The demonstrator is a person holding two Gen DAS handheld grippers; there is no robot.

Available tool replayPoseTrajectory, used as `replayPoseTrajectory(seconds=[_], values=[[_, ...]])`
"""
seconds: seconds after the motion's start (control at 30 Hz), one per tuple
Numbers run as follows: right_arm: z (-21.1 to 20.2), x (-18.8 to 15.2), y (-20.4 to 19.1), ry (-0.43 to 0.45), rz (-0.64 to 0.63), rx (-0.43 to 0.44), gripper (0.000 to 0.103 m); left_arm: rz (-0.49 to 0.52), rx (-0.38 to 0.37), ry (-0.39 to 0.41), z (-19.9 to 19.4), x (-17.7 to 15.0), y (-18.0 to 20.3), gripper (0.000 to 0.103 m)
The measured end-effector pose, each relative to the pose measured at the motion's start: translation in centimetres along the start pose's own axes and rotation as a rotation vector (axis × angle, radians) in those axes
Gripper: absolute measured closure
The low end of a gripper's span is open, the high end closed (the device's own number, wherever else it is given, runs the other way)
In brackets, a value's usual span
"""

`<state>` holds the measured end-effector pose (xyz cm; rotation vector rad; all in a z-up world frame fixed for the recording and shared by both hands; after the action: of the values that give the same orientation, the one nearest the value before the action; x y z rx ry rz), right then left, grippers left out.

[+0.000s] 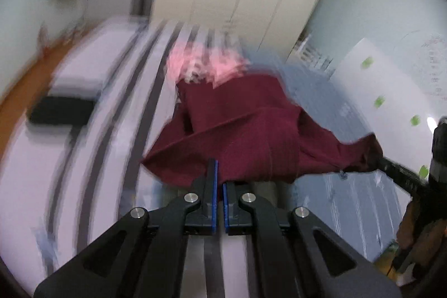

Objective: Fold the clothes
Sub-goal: 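Lay the sweatshirt flat on the bed and open both grippers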

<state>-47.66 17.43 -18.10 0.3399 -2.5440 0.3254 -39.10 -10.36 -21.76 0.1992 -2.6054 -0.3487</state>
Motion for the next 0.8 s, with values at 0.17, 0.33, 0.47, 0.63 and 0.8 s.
replayPoseTrajectory(seconds=[0.17, 0.33, 0.47, 0.63, 0.8], values=[[10.7, -18.7, -0.8, -0.359, -0.032, -0.043, 0.096, -0.011, 0.128, -0.298, 9.8, -17.2, -5.1, 0.101], [13.1, -25.4, -0.3, -0.442, -0.051, -0.058, 0.091, -0.004, 0.119, -0.298, 9.9, -20.9, -6.0, 0.094], [10.9, -26.2, -0.1, -0.430, -0.041, -0.044, 0.082, 0.046, 0.137, -0.339, 7.3, -23.2, -6.2, 0.088], [7.7, -24.1, -0.5, -0.353, -0.068, -0.059, 0.066, 0.084, 0.165, -0.330, 4.7, -24.3, -8.1, 0.079], [10.8, -18.2, 2.2, -0.226, -0.041, -0.151, 0.058, 0.024, 0.209, -0.197, 7.5, -17.8, -12.2, 0.063]])
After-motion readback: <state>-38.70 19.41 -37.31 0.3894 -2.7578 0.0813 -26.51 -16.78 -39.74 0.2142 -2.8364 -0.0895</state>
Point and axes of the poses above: each gripper's, at about its wrist camera, not at the fingertips, and z roughly the way its jaws point, y to its right, x to its top, the point moved 9 cm from there along z, roughly the way its jaws point, and after that the axes turned 7 degrees about -y, right-handed, at the moved point
